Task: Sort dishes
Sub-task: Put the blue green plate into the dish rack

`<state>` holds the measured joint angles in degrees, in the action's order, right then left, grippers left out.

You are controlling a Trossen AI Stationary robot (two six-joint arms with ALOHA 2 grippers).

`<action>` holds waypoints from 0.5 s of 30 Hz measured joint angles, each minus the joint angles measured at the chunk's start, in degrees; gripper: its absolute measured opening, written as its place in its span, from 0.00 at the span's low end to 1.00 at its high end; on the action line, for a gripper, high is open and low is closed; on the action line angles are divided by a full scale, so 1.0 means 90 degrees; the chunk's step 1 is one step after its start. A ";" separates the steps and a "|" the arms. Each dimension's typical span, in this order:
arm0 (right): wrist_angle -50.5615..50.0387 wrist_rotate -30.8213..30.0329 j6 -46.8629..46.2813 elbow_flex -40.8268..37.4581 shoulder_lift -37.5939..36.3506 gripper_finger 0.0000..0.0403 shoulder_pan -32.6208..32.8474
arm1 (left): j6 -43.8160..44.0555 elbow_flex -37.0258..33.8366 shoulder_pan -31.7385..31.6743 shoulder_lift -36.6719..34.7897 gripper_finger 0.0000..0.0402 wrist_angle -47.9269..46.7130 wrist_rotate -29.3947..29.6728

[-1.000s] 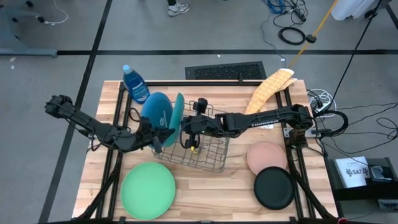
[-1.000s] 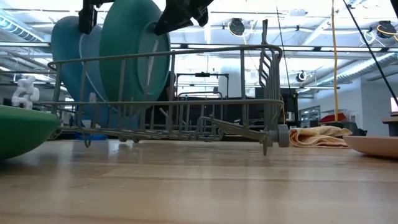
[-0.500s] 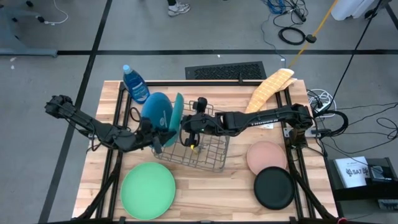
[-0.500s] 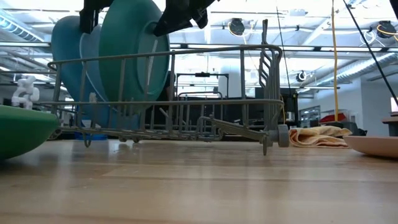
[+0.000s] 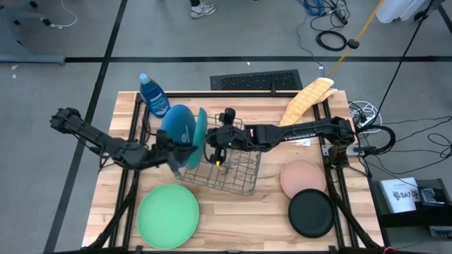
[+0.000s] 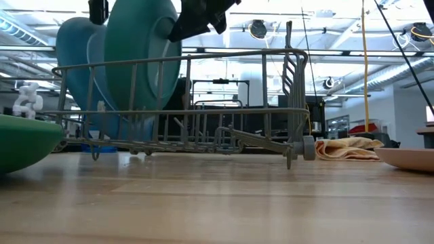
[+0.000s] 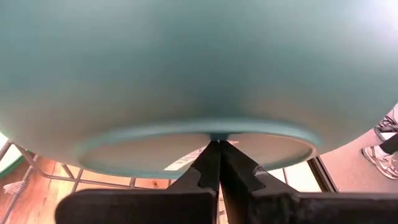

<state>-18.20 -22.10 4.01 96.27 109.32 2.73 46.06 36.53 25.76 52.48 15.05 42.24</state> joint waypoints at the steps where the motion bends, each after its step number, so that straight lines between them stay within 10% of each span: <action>1: 0.0000 0.0001 0.0000 0.0000 0.0000 0.00 -0.0006 | -0.0002 0.0000 0.0000 -0.0044 0.30 0.0000 0.0000; 15: 0.0007 -0.0003 -0.0012 0.0001 0.0000 0.00 -0.0011 | -0.0360 0.0007 0.0005 -0.0530 0.30 0.0141 0.0063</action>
<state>-18.13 -22.13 3.90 96.28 109.32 2.63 42.82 36.60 25.80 47.71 16.32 42.80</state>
